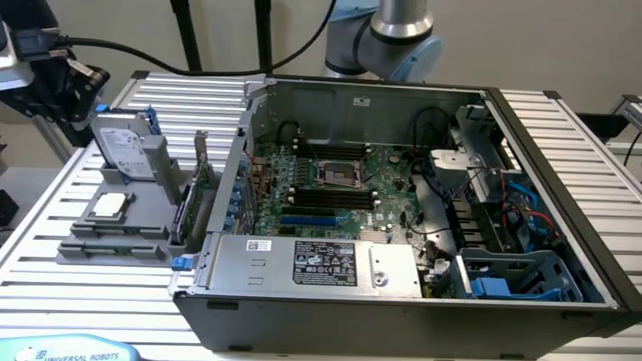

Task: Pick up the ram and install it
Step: 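Reach for the ram, then pick up the ram and move it above insertion slot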

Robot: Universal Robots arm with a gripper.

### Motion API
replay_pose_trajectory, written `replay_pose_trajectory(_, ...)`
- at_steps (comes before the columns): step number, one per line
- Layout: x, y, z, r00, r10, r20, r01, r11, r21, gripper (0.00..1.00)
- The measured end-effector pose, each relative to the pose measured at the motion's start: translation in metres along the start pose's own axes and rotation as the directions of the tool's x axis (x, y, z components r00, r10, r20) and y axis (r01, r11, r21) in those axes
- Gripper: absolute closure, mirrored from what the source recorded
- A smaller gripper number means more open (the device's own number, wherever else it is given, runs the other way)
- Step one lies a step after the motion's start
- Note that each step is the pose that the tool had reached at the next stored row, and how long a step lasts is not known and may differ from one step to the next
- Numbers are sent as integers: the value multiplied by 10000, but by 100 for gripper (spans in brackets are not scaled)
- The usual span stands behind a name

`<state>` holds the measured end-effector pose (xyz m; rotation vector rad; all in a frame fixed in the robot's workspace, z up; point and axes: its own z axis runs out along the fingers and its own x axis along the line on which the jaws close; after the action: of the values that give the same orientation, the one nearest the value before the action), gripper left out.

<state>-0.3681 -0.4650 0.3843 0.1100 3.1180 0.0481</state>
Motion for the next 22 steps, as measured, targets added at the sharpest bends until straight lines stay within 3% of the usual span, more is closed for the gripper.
replay_pose_trajectory(8,327,-55,6,10000,0,0,0,10000,9,89)
replay_pose_trajectory(22,333,-56,7,10000,0,-4,0,10000,9,89)
